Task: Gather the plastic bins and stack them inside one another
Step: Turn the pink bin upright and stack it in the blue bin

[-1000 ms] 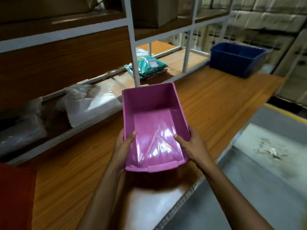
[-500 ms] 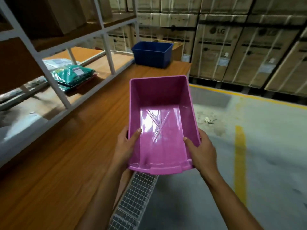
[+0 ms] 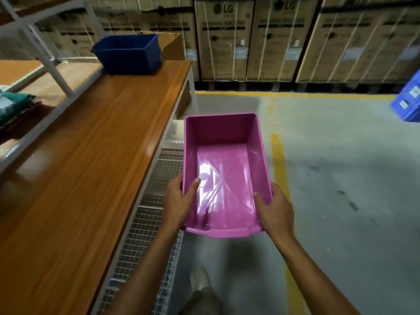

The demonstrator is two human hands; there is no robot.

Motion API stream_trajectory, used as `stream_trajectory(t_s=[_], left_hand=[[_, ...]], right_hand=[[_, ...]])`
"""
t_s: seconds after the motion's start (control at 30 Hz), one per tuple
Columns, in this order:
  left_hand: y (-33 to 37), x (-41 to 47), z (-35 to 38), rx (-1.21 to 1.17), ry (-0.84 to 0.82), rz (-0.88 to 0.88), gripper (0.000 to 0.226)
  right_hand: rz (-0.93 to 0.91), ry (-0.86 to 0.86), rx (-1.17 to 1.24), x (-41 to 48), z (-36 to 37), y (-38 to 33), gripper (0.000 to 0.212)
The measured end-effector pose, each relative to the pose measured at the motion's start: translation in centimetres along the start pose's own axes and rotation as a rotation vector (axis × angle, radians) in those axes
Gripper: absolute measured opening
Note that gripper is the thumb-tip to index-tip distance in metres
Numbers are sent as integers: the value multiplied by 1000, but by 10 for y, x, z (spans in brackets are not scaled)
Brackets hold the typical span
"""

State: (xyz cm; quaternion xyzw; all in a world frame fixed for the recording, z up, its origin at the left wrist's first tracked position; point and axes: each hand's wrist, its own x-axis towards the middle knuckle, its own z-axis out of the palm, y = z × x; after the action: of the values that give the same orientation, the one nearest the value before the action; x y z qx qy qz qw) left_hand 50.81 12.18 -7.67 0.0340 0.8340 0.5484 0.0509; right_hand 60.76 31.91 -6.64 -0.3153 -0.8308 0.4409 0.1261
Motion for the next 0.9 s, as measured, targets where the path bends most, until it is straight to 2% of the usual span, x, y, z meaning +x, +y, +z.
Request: stream_trajectory(t_s=[0.07, 0.13, 0.4, 0.53, 0.73, 0.9], left_hand=[[3, 11, 14, -2, -34, -8, 40], [3, 26, 27, -32, -94, -23, 31], [-4, 106, 68, -143, -270, -92, 55], [3, 152, 84, -170, -267, -99, 50], [18, 209, 113, -107, -269, -84, 54], [18, 252, 150, -36, -230, -83, 49]], right_hand=[[22, 20, -20, 9, -2, 8, 40], [49, 40, -32, 23, -2, 14, 42], [115, 68, -34, 109, 18, 22, 44], [145, 79, -26, 153, 26, 15, 46], [173, 99, -49, 213, 36, 16, 51], [166, 73, -104, 275, 37, 27, 56]])
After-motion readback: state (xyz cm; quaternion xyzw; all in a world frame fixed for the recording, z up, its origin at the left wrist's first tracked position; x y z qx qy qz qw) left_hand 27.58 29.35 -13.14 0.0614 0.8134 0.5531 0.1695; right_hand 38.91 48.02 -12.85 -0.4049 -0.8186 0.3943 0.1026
